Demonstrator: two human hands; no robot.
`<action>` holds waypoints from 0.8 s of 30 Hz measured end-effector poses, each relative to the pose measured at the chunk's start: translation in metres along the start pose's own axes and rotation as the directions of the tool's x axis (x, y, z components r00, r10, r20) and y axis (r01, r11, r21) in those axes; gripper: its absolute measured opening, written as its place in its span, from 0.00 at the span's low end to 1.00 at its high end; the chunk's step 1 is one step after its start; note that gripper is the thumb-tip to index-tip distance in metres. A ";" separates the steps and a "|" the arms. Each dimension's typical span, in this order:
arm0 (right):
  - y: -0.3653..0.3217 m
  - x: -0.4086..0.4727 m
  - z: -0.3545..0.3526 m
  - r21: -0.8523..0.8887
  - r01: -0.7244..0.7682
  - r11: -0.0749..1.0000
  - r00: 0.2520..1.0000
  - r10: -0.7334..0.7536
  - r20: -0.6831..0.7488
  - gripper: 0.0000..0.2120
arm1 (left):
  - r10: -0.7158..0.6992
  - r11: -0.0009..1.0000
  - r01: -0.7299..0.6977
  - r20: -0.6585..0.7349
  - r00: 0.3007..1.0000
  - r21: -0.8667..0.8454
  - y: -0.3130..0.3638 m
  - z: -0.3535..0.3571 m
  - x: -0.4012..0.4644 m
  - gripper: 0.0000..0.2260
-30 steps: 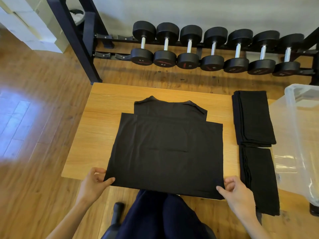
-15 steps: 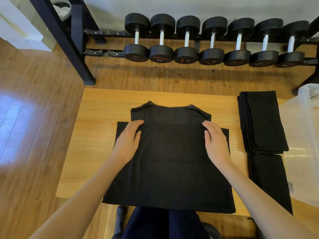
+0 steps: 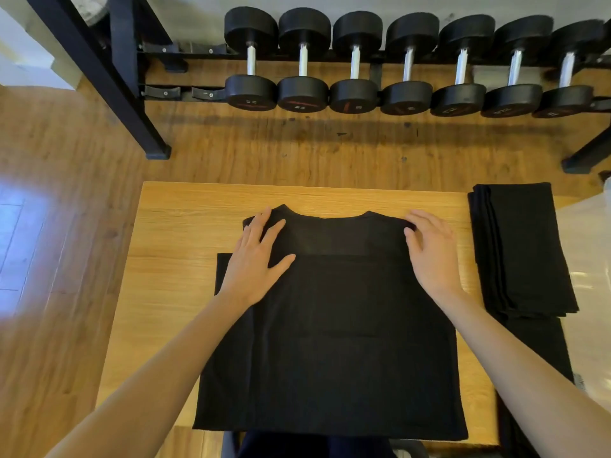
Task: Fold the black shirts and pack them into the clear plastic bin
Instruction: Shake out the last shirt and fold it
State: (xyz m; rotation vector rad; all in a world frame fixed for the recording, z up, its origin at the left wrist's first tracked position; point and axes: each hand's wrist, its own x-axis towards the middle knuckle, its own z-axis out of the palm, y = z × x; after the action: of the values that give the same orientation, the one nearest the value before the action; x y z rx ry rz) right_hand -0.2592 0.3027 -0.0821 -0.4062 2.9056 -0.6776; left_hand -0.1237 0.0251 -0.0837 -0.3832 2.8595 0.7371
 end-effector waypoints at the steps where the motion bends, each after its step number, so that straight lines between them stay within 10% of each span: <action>1: 0.000 0.001 -0.001 0.006 -0.010 1.000 1.000 0.010 -0.026 0.15 | 0.019 1.000 -0.019 -0.010 1.000 0.020 -0.001 0.000 0.001 0.29; 8: -0.021 -0.015 0.016 -0.030 0.236 0.971 0.952 -0.225 0.205 0.20 | 0.096 0.990 -0.097 0.012 0.995 0.103 0.003 0.008 0.003 0.27; 24: 0.035 -0.023 -0.037 -0.122 0.063 0.991 0.977 -0.036 0.208 0.16 | -0.193 0.977 0.185 -0.068 0.979 -0.106 -0.039 -0.038 -0.034 0.25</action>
State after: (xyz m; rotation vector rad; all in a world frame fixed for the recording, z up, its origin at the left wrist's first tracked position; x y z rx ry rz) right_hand -0.2517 0.3549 -0.0637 -0.5312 2.7573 -0.4279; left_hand -0.0838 -0.0195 -0.0607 -0.7028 2.8122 0.8463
